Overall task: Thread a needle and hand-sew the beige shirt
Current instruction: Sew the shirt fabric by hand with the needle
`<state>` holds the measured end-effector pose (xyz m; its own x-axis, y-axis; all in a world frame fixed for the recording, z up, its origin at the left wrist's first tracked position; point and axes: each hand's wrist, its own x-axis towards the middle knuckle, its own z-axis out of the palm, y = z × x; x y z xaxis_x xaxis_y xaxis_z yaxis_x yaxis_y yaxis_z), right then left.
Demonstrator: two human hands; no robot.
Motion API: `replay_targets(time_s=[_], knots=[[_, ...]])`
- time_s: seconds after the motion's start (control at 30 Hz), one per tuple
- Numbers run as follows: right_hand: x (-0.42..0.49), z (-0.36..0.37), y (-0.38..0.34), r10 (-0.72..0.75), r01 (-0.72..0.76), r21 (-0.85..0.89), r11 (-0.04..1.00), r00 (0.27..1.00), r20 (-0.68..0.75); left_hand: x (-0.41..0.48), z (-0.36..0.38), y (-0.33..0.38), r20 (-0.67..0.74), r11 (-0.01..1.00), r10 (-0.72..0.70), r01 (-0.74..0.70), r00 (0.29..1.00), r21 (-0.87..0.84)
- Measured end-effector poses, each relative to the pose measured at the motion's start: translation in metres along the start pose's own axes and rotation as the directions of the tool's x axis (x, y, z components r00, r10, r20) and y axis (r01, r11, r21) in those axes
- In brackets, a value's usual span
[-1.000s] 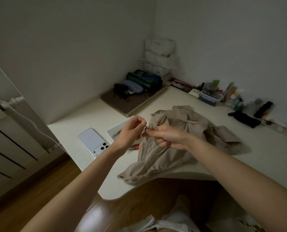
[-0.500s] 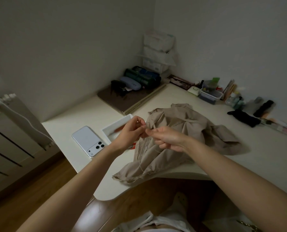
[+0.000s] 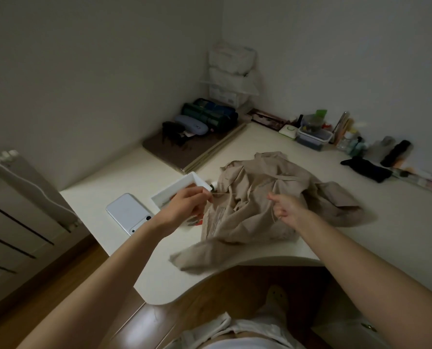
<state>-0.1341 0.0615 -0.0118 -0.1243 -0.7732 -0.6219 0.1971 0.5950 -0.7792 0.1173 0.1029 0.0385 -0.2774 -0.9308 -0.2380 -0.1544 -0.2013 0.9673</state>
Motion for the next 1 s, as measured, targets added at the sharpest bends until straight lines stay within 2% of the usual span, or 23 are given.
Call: replay_targets(time_s=[0.13,0.27,0.33,0.4,0.43,0.53,0.6,0.63,0.7,0.87,0.93,1.0], knots=[[0.005,-0.005,0.016,-0.009,-0.010,-0.175,0.984,0.994,-0.108,-0.003,0.003,0.012,0.062,0.981,0.132,-0.122,0.989,-0.149],[0.005,0.000,0.029,-0.080,0.043,-0.323,0.945,0.992,-0.102,0.000,0.006,0.015,0.087,0.988,0.150,-0.145,0.985,-0.055],[-0.001,0.005,0.031,-0.199,0.159,-0.417,0.895,0.978,-0.054,0.004,0.008,0.014,0.075,0.991,0.132,-0.131,0.988,-0.022],[-0.014,0.015,0.026,-0.323,0.316,-0.427,0.847,0.945,0.059,0.006,0.010,0.014,0.069,0.992,0.122,-0.121,0.990,-0.020],[-0.022,0.020,0.022,-0.340,0.373,-0.372,0.850,0.928,0.154,0.006,0.011,0.014,0.066,0.992,0.124,-0.123,0.990,-0.021],[-0.039,0.033,0.013,-0.231,0.357,-0.187,0.915,0.845,0.483,0.009,0.015,0.011,0.050,0.987,0.162,-0.162,0.986,0.008],[-0.047,0.040,0.013,-0.129,0.309,-0.184,0.933,0.765,0.631,0.011,0.016,0.009,0.015,0.983,0.182,-0.183,0.983,0.030],[-0.049,0.043,0.015,-0.096,0.313,-0.217,0.925,0.744,0.661,0.012,0.016,0.007,-0.008,0.982,0.188,-0.187,0.982,0.036],[-0.053,0.049,0.019,-0.083,0.327,-0.261,0.908,0.752,0.654,0.014,0.016,0.005,-0.047,0.981,0.190,-0.188,0.981,0.046],[-0.051,0.054,0.019,-0.189,0.356,-0.292,0.887,0.860,0.474,0.014,0.016,-0.012,-0.118,0.993,0.113,-0.109,0.987,0.035],[-0.046,0.052,0.017,-0.231,0.366,-0.297,0.882,0.885,0.404,0.013,0.015,-0.027,-0.068,0.994,0.037,-0.029,0.997,0.108],[-0.043,0.051,0.015,-0.257,0.369,-0.286,0.884,0.897,0.360,0.010,0.017,-0.042,0.039,0.962,-0.026,0.015,0.999,0.273]])
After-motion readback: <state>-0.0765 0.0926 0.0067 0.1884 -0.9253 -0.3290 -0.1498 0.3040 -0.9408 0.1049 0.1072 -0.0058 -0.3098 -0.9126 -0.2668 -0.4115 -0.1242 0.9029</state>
